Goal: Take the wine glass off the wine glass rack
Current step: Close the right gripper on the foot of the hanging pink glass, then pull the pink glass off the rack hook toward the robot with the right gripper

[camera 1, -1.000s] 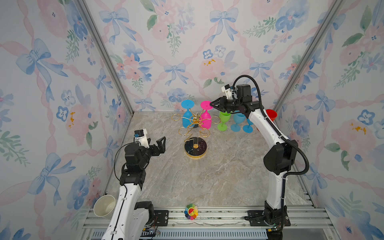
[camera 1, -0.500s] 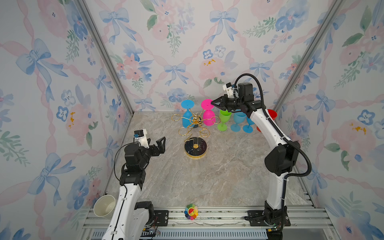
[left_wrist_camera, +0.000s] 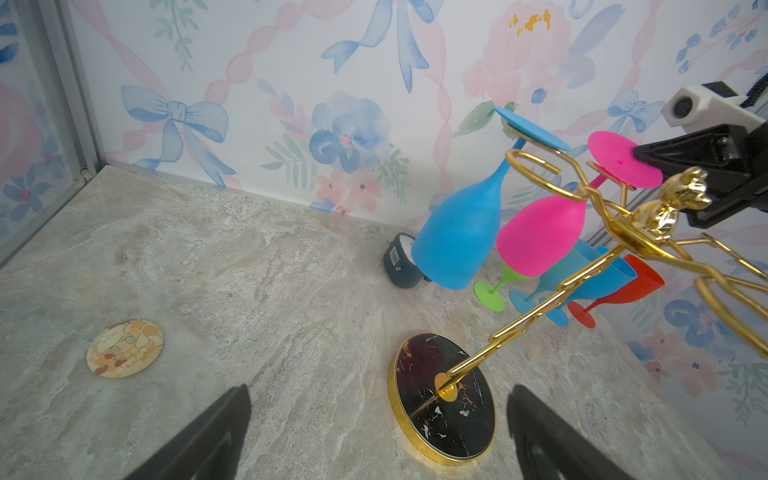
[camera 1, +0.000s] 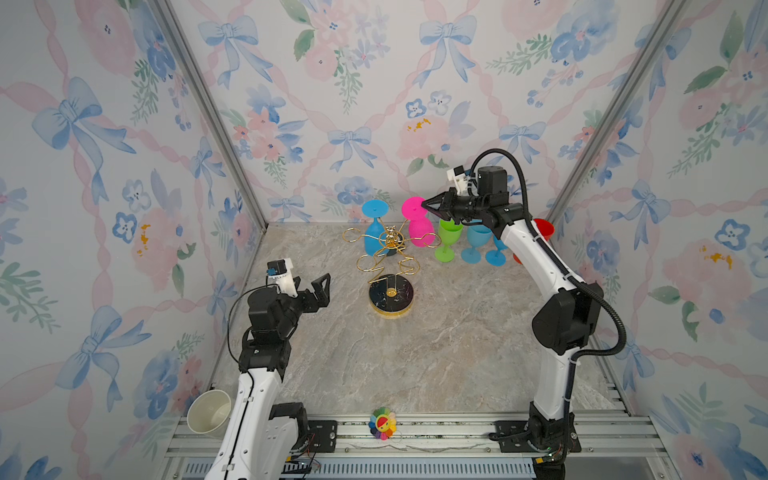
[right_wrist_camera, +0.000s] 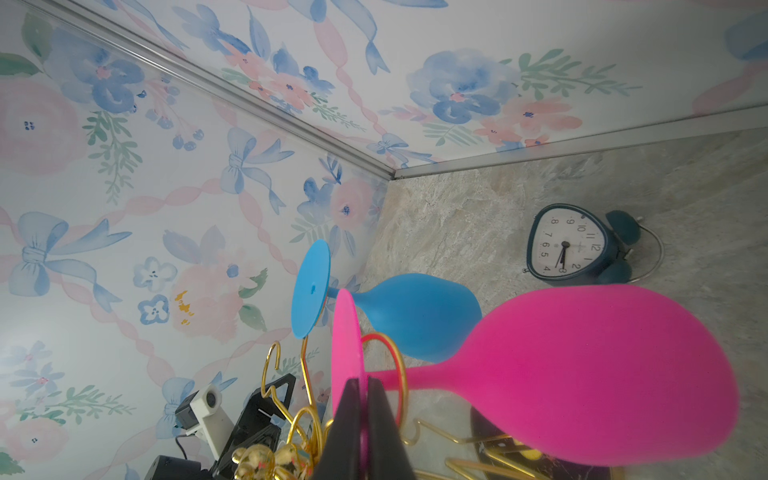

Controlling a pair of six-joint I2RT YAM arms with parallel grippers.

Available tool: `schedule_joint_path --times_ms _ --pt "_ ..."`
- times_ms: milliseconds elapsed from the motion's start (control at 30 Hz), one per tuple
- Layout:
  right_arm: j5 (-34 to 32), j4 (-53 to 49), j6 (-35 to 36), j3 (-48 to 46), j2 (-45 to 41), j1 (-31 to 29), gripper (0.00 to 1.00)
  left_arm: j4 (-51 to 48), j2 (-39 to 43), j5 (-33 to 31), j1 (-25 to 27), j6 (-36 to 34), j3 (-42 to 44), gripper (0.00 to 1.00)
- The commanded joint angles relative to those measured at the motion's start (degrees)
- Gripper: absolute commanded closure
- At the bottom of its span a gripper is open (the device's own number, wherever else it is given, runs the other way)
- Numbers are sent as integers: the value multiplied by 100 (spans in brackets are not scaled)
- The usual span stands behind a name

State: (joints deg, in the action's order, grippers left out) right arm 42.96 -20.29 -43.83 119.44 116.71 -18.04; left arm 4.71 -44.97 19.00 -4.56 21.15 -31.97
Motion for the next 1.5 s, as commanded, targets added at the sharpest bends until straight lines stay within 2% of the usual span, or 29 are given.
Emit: schedule_joint_path --times_ms 0,300,500,600,933,1467 --pt "149 191 -126 -47 -197 -108 93 157 76 108 -46 56 93 2" --pt "206 280 -209 -92 -191 -155 94 154 70 112 -46 56 88 2" --pt "213 542 -274 -550 -438 -171 94 153 86 121 -61 65 111 2" --pt "433 676 -316 -786 -573 -176 94 161 85 125 -54 74 111 2" --pt "494 670 -233 -999 -781 -168 94 154 83 147 -55 74 114 2" --pt "474 790 -184 -1495 -1232 140 95 153 120 147 -58 74 128 2"
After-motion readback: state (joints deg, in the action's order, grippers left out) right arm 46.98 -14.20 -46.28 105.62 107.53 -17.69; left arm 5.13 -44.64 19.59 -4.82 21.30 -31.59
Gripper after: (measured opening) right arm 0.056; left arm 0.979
